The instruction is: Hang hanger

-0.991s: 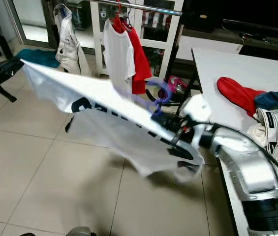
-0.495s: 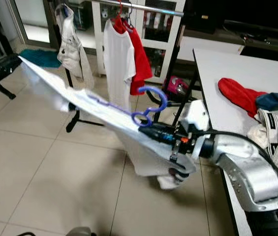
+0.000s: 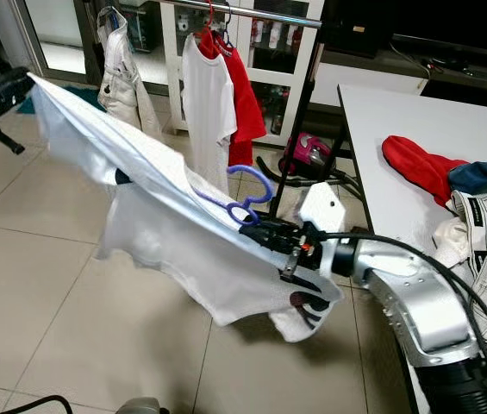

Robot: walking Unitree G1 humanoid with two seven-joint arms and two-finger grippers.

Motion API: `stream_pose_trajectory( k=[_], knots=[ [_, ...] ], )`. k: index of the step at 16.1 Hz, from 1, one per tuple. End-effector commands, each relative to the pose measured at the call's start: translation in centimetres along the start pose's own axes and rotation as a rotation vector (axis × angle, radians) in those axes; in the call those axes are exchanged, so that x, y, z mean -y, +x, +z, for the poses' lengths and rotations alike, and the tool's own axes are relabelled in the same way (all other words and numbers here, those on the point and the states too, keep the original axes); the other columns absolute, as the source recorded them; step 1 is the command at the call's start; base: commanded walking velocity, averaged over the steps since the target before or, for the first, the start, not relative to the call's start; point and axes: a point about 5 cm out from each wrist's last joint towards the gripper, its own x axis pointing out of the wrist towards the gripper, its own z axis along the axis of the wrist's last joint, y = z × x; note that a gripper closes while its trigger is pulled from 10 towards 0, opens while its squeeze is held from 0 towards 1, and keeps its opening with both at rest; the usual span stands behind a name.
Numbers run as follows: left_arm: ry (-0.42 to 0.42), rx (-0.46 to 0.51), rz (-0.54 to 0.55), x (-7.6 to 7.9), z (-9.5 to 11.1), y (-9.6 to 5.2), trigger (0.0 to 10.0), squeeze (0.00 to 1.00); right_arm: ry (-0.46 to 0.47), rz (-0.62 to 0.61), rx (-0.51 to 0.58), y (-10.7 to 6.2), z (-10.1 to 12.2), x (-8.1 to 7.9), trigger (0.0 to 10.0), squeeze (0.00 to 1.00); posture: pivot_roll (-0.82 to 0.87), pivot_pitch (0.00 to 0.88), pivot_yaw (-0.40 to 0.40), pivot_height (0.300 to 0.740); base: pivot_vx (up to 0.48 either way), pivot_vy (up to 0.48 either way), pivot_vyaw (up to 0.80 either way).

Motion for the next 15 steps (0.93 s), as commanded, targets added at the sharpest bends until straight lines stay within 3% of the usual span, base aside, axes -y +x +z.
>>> stream_pose_trajectory(
  k=[1, 5, 8, 12, 15],
  knots=[
    [0.011, 0.052, 0.022, -1.0, 1.6, 0.4, 0.0, 0.0, -0.017, -0.002, -0.02, 0.3, -0.1, -0.1, 10.0, 0.0, 0.12, 0.0, -0.02, 0.74, 0.0, 0.0, 0.0],
    [0.002, 0.016, -0.033, -0.3, 1.0, 0.8, 0.0, 0.0, 0.05, -0.016, 0.193, 1.4, 2.2, -0.8, 10.0, 0.0, 0.12, 0.0, -0.003, 0.74, 0.0, 0.0, 0.0],
    [-0.026, 0.038, -0.051, 0.0, 1.1, 1.0, 0.0, 0.0, 0.029, -0.133, 0.146, 1.8, 1.8, 0.2, 10.0, 0.0, 0.12, 0.0, 0.004, 0.74, 0.0, 0.0, 0.0],
    [-0.052, 0.092, -0.027, -0.7, 2.2, 1.2, 0.0, 0.0, -0.043, -0.13, 0.057, 2.3, 0.9, 0.0, 10.0, 0.0, 0.12, 0.0, 0.002, 0.74, 0.0, 0.0, 0.0],
    [-0.056, 0.093, -0.027, -0.9, 2.4, 1.0, 0.0, 0.0, -0.014, -0.189, 0.126, 2.6, 1.8, 0.6, 10.0, 0.0, 0.12, 0.0, 0.0, 0.74, 0.0, 0.0, 0.0]
  ],
)
